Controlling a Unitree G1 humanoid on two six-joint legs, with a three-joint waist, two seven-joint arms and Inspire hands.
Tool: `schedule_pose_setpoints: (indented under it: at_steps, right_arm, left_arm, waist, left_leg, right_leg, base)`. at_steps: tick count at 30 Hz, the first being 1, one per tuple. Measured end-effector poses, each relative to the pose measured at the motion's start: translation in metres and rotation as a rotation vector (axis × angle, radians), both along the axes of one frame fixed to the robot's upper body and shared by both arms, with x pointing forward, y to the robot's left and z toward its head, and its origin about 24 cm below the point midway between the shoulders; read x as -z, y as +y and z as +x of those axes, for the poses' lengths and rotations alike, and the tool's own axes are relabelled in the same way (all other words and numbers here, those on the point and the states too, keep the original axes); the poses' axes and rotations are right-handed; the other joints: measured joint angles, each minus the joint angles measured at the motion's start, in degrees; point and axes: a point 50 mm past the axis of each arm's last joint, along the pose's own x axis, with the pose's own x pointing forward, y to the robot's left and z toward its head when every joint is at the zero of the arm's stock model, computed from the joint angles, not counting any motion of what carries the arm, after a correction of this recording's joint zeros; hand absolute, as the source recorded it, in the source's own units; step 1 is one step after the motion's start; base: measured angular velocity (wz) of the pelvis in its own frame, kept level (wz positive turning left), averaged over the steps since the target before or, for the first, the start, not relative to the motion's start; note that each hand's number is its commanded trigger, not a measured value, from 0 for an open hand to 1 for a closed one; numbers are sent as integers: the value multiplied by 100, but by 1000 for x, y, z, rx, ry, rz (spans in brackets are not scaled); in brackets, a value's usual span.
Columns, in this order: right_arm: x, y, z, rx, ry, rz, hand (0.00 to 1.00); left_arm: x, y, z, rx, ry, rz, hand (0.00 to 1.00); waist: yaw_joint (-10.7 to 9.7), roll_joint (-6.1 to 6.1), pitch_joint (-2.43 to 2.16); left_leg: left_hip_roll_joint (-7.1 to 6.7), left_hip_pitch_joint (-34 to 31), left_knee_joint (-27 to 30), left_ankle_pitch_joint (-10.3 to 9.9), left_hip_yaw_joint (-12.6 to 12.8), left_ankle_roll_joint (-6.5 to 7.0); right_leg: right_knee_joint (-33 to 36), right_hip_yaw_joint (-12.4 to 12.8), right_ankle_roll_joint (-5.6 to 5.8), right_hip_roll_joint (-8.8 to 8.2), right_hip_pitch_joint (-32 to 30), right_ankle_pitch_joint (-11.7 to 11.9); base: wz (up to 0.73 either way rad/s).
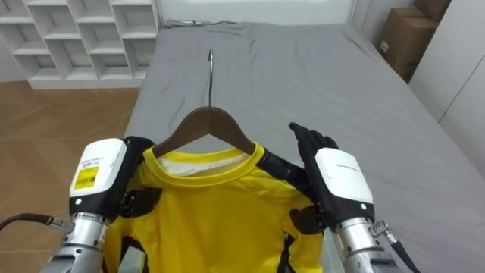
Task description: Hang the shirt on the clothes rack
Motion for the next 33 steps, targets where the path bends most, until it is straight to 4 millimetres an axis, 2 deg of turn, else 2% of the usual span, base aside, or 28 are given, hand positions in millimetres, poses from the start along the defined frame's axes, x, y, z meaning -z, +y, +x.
schedule_pose_setpoints:
  at_steps: [3, 9, 10, 11, 12, 13, 14, 15, 16, 17, 19, 20, 23, 29, 33]
  right_arm:
    - [-2, 2, 1, -17, 1, -10, 0]
    - [-12, 8, 1, -50, -33, -2, 0]
    - [-11, 9, 1, -54, -31, -2, 0]
    - [-11, 11, 0, -63, -27, 1, 0]
    - [-12, 14, 0, -73, -32, 6, 0]
    - [-17, 20, 0, -105, -54, 7, 0]
    - [-17, 23, -1, -121, -55, 7, 0]
    - [-16, 24, -1, -122, -47, 10, 0]
    - [-15, 25, -2, -126, -37, 15, 0]
    - [-15, 25, -1, -123, -37, 17, 0]
    - [-15, 25, -1, -130, -33, 15, 0]
    - [-16, 25, -1, -135, -36, 13, 0]
    - [-18, 27, -1, -148, -48, 19, 0]
    - [-33, 30, 10, -169, -110, 18, 0]
    - [-35, 28, 10, -167, -128, 22, 0]
  left_arm:
    - [-1, 0, 0, 4, -2, 7, 100]
    - [-1, -1, 0, 14, -4, 17, 100]
    - [-2, -1, 1, 19, -4, 21, 100]
    - [-2, -1, 1, 22, -6, 25, 100]
    - [-4, 0, 1, 20, -12, 28, 100]
    - [-7, 6, 2, 10, -22, 42, 100]
    - [-4, 6, 2, 2, -4, 39, 100]
    - [-4, 5, 2, 8, 3, 38, 100]
    - [-4, 2, 2, 25, 5, 34, 100]
    - [-6, -2, 4, 43, -4, 34, 100]
    - [-6, -7, 4, 63, -4, 31, 100]
    - [-5, -9, 3, 70, -1, 31, 100]
    - [-8, -10, 3, 80, -12, 22, 100]
    - [-15, -17, 3, 122, -36, 5, 100]
    - [-18, -20, 3, 129, -47, -6, 100]
  waist:
    - [1, -36, -5]
    - [2, -53, 15]
    - [1, -21, 39]
    - [3, 52, 82]
    - [38, 22, 78]
    - [91, -85, 48]
    - [-30, 10, 61]
    - [-84, 19, 67]
    - [-160, 20, 69]
    - [-186, 18, 72]
    - [-145, 0, 60]
    - [-98, -3, 57]
    - [-40, -1, 57]
    - [25, 1, 53]
    - [35, 16, 44]
  left_leg:
    - [34, 103, -5, 0, -261, -1]
    - [60, 175, -17, 0, -307, -1]
    - [140, 217, -21, 5, -525, -1]
    - [232, 236, -25, 3, -883, -10]
    - [244, 225, -21, 1, -987, -13]
    - [216, 162, 10, -83, -1017, -137]
    - [279, 142, 0, -156, -951, -241]
    - [284, 140, -7, -155, -833, -255]
    - [313, 116, -21, -141, -592, -274]
    - [347, 2, -63, -124, -420, -250]
    - [329, 63, -3, -76, -303, -198]
    - [269, 96, -1, -76, -312, -196]
    - [218, 102, 0, -75, -338, -193]
    - [232, 139, 13, -77, -371, -190]
    - [248, 132, 60, -77, -400, -190]
  right_leg:
    - [127, -12, 0, 35, 59, 0]
    - [202, -29, 0, 56, 91, 0]
    - [459, -98, -23, 92, -43, -22]
    - [636, -101, -131, 204, -273, -162]
    - [323, 24, -203, 284, -334, -134]
    - [-202, 87, -308, 283, -478, 395]
    - [-78, -52, -291, 317, -444, 428]
    - [-59, -48, -292, 311, -424, 426]
    - [-60, 85, -292, 306, -359, 426]
    - [-57, 206, -279, 308, -347, 419]
    - [-43, 200, -237, 315, -330, 397]
    - [-59, 133, -230, 329, -290, 393]
    - [-58, 71, -222, 282, -277, 390]
    - [-60, -68, -204, 287, -215, 379]
    - [-59, -168, -205, 287, -179, 378]
  base:
    - [3]
    - [2]
    - [-6]
    - [-18]
    - [-45]
    - [-23]
    - [-5]
    - [34]
    - [35]
    - [32]
    - [15]
    - [3]
    - [0]
    - [3]
    - [5]
